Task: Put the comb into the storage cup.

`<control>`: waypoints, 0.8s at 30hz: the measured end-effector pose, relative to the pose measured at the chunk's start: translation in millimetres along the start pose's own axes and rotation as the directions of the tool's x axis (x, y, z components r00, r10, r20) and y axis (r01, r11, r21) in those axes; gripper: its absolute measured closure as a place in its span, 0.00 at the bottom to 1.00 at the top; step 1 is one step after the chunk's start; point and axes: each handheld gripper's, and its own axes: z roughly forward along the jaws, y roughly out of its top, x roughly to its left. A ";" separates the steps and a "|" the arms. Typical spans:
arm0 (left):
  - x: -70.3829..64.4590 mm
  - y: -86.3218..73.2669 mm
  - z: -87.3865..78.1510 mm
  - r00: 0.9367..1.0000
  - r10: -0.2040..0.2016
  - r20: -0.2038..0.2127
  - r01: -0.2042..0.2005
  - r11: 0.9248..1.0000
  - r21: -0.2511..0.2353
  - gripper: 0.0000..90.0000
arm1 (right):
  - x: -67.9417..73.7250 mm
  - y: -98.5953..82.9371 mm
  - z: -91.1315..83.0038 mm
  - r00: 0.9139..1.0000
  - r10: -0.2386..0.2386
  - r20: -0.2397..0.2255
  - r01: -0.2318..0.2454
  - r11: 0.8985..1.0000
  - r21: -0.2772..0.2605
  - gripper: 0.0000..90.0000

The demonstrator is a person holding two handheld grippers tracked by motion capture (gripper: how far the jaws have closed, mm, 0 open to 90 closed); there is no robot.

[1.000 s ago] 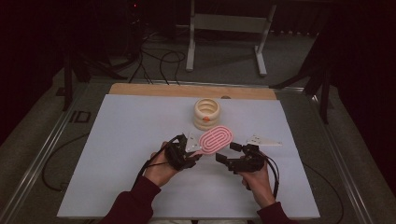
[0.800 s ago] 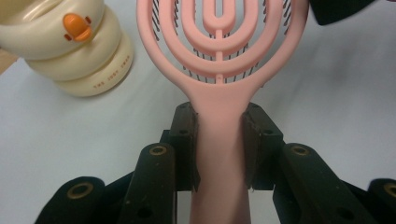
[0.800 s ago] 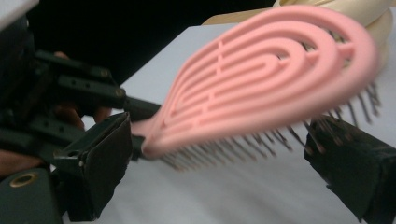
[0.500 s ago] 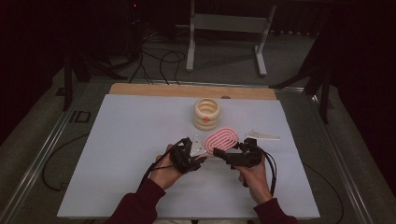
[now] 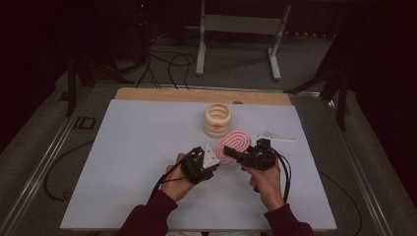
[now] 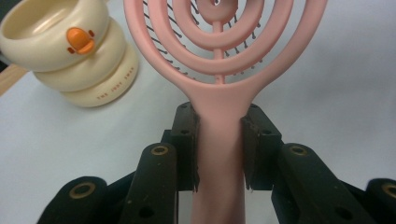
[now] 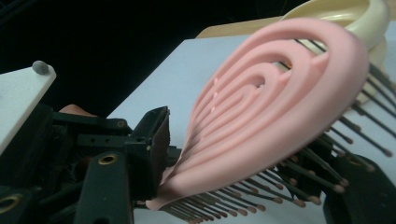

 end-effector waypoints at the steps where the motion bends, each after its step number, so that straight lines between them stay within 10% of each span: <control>1: 0.4 -0.2 -0.3 1.000 0.000 -0.002 0.000 1.000 -0.001 0.78 | 0.4 0.8 0.3 1.000 -0.002 0.001 0.002 1.000 0.003 0.46; 24: 3.1 -3.9 0.9 0.999 0.001 0.041 -0.001 1.000 -0.015 0.76 | 6.3 7.7 1.2 0.992 0.006 -0.124 -0.004 1.000 0.020 0.71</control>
